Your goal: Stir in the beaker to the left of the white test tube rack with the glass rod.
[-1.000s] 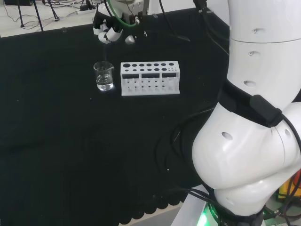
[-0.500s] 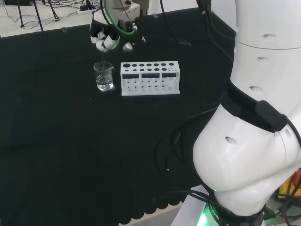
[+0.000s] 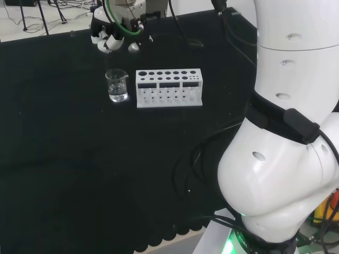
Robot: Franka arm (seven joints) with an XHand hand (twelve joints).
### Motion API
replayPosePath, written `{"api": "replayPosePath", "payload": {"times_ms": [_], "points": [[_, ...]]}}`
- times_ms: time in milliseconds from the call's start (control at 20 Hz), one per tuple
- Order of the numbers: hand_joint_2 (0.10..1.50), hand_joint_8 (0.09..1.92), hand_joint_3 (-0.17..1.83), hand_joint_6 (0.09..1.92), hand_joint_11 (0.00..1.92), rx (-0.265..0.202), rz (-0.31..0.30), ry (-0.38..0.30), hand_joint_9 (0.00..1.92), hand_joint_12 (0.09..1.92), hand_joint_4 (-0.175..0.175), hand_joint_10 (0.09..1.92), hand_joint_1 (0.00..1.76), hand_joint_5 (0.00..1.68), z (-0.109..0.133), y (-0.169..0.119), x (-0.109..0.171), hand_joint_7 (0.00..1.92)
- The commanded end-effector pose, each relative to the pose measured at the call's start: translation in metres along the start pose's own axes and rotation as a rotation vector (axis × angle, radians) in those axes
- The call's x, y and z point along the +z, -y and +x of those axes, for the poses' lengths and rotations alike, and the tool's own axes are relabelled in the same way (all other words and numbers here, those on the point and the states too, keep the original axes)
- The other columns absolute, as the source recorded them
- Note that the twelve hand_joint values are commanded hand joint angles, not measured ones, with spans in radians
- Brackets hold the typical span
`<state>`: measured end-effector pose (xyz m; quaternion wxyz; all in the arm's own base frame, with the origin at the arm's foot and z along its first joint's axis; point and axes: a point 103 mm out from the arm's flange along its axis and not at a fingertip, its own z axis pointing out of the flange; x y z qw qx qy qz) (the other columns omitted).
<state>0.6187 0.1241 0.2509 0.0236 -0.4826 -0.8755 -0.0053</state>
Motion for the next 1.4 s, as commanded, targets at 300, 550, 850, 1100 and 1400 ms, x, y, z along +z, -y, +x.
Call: {"api": "replayPosePath", "payload": {"times_ms": [300, 550, 850, 1100, 1400], "points": [[0.68, 1.28, 0.76, 0.64, 1.64, 0.056, -0.001, -0.012, 1.58, 0.89, -0.175, 1.0, 1.31, 1.15, -0.035, 0.027, -0.001, 1.12], [0.68, 1.28, 0.76, 0.64, 1.64, 0.061, 0.002, -0.011, 1.58, 0.89, -0.175, 1.01, 1.31, 1.15, -0.027, 0.041, -0.005, 1.12], [0.68, 1.28, 0.76, 0.64, 1.64, 0.014, 0.013, -0.027, 1.58, 0.89, -0.175, 1.0, 1.31, 1.15, 0.004, 0.037, 0.003, 1.11], [0.69, 1.28, 0.75, 0.64, 1.64, -0.017, 0.008, -0.028, 1.58, 0.9, -0.175, 1.0, 1.31, 1.15, 0.021, 0.031, 0.001, 1.11], [0.69, 1.28, 0.75, 0.64, 1.64, -0.032, -0.008, -0.011, 1.58, 0.9, -0.175, 1.0, 1.31, 1.15, 0.029, 0.03, -0.011, 1.11]]}}
